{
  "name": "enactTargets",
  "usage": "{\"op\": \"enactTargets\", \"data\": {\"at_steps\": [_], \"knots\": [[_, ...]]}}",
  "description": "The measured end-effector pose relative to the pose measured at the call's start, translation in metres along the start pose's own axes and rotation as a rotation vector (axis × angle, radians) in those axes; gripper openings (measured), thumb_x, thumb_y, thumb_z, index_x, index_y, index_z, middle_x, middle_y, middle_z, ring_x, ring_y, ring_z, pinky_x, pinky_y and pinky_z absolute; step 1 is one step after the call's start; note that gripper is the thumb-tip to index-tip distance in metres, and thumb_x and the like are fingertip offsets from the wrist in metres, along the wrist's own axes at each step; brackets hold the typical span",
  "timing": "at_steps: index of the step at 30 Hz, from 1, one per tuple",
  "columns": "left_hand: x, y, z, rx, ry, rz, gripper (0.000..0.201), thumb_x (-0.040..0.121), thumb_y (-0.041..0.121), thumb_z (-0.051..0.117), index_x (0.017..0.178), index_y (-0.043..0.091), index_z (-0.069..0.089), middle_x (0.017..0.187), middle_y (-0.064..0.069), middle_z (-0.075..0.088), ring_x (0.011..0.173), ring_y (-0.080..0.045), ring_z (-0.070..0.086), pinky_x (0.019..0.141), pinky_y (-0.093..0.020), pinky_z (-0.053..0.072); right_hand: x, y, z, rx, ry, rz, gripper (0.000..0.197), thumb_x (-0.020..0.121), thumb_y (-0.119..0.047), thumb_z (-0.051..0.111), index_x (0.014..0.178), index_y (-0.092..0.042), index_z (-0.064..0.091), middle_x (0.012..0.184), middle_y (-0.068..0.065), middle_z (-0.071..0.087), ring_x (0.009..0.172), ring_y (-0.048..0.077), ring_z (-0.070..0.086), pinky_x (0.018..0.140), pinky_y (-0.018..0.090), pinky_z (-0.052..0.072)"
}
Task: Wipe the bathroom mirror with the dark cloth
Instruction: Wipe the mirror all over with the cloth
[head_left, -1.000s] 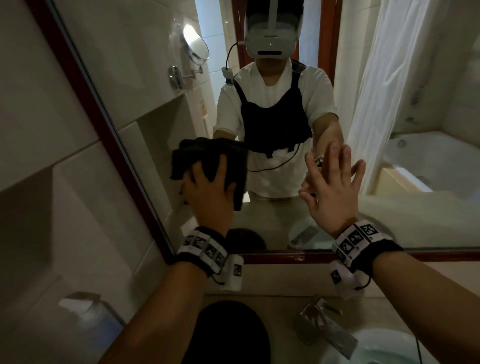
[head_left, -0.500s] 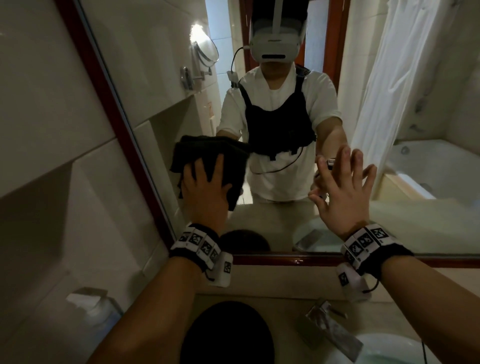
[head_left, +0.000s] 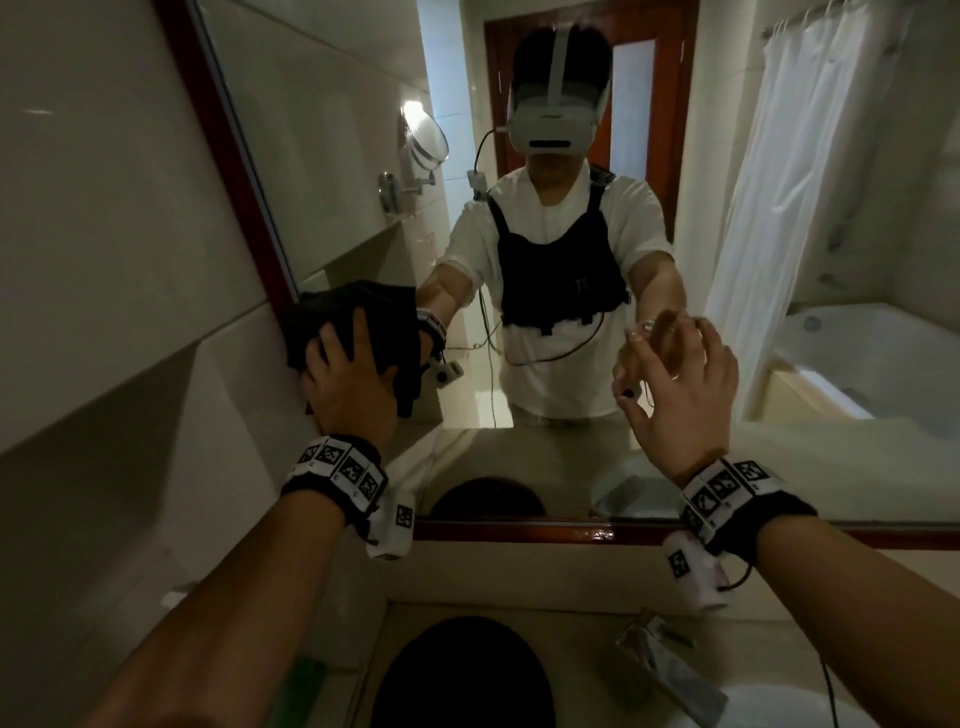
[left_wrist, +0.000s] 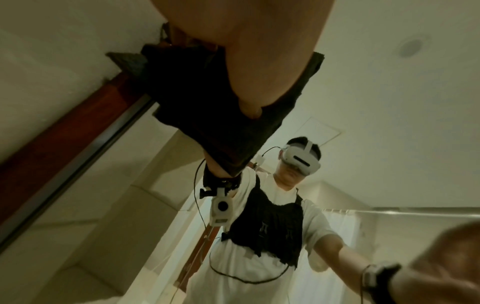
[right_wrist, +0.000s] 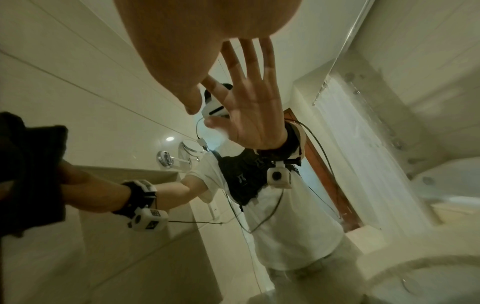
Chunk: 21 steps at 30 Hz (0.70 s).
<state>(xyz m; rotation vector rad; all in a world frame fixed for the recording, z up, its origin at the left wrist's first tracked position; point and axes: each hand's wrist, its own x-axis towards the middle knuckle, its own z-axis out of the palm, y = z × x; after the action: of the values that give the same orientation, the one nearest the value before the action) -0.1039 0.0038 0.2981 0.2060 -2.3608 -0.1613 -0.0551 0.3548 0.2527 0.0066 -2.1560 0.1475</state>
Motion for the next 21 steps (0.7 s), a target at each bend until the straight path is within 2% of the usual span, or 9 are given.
{"op": "enactTargets", "data": {"at_steps": [2, 4, 6, 10, 14, 17, 19, 21], "knots": [[0.002, 0.004, -0.008, -0.02, -0.024, -0.021, 0.081, 0.085, 0.039, 0.067, 0.153, 0.021, 0.025, 0.152, -0.021, 0.028, 0.132, -0.043, 0.033, 0.098, -0.055, 0.038, 0.01, -0.003, -0.011, 0.034, 0.019, 0.004, 0.073, 0.077, -0.036, 0.078, 0.143, -0.029, 0.048, 0.153, 0.019, 0.03, 0.137, 0.044, 0.028, 0.11, 0.057, 0.026], [0.006, 0.007, -0.019, -0.042, -0.059, -0.037, 0.079, 0.084, 0.036, 0.069, 0.15, 0.02, 0.028, 0.151, -0.022, 0.027, 0.129, -0.043, 0.036, 0.097, -0.053, 0.039, 0.024, -0.006, -0.025, 0.012, -0.005, -0.035, 0.074, 0.077, -0.037, 0.076, 0.144, -0.03, 0.046, 0.154, 0.018, 0.029, 0.138, 0.043, 0.029, 0.112, 0.057, 0.024], [0.011, 0.011, -0.029, -0.062, -0.097, -0.043, 0.075, 0.084, 0.033, 0.069, 0.147, 0.019, 0.029, 0.151, -0.024, 0.022, 0.124, -0.045, 0.039, 0.097, -0.052, 0.04, 0.043, -0.009, -0.04, -0.009, -0.008, -0.098, 0.075, 0.077, -0.037, 0.075, 0.146, -0.03, 0.044, 0.157, 0.018, 0.026, 0.142, 0.041, 0.024, 0.114, 0.058, 0.021], [0.017, 0.015, -0.043, -0.114, -0.159, -0.05, 0.067, 0.086, 0.029, 0.067, 0.142, 0.018, 0.032, 0.153, -0.025, 0.011, 0.116, -0.049, 0.047, 0.093, -0.052, 0.048, 0.09, -0.019, -0.065, -0.064, -0.003, -0.194, 0.086, 0.077, -0.042, 0.075, 0.151, -0.032, 0.032, 0.164, 0.014, 0.005, 0.151, 0.037, 0.003, 0.115, 0.065, 0.014], [0.02, 0.015, -0.043, -0.111, -0.204, -0.086, 0.069, 0.09, 0.028, 0.062, 0.149, 0.02, 0.026, 0.157, -0.02, 0.003, 0.127, -0.047, 0.037, 0.101, -0.051, 0.043, 0.118, -0.027, -0.069, -0.103, -0.107, -0.198, 0.105, 0.072, -0.055, 0.076, 0.155, -0.031, 0.017, 0.164, 0.014, -0.001, 0.15, 0.041, -0.001, 0.115, 0.07, 0.006], [0.021, 0.016, -0.039, -0.093, -0.184, -0.078, 0.07, 0.09, 0.027, 0.062, 0.15, 0.019, 0.026, 0.157, -0.02, 0.009, 0.129, -0.047, 0.036, 0.103, -0.051, 0.041, 0.119, -0.024, -0.059, -0.128, -0.135, -0.195, 0.113, 0.07, -0.055, 0.078, 0.157, -0.031, 0.009, 0.164, 0.013, -0.007, 0.15, 0.04, -0.007, 0.111, 0.065, -0.009], [0.019, 0.012, -0.035, -0.066, -0.149, -0.054, 0.074, 0.088, 0.028, 0.066, 0.151, 0.017, 0.028, 0.155, -0.022, 0.016, 0.131, -0.048, 0.034, 0.104, -0.054, 0.04, 0.119, -0.022, -0.056, -0.135, -0.135, -0.197, 0.116, 0.069, -0.052, 0.08, 0.157, -0.031, 0.006, 0.164, 0.012, -0.009, 0.15, 0.04, -0.009, 0.112, 0.065, -0.007], [0.015, 0.007, -0.031, -0.046, -0.122, -0.027, 0.08, 0.085, 0.03, 0.07, 0.152, 0.018, 0.029, 0.154, -0.023, 0.022, 0.135, -0.048, 0.029, 0.106, -0.057, 0.036, 0.119, -0.022, -0.053, -0.137, -0.137, -0.194, 0.118, 0.069, -0.052, 0.079, 0.157, -0.031, 0.003, 0.164, 0.012, -0.013, 0.15, 0.039, -0.012, 0.115, 0.068, 0.001]]}}
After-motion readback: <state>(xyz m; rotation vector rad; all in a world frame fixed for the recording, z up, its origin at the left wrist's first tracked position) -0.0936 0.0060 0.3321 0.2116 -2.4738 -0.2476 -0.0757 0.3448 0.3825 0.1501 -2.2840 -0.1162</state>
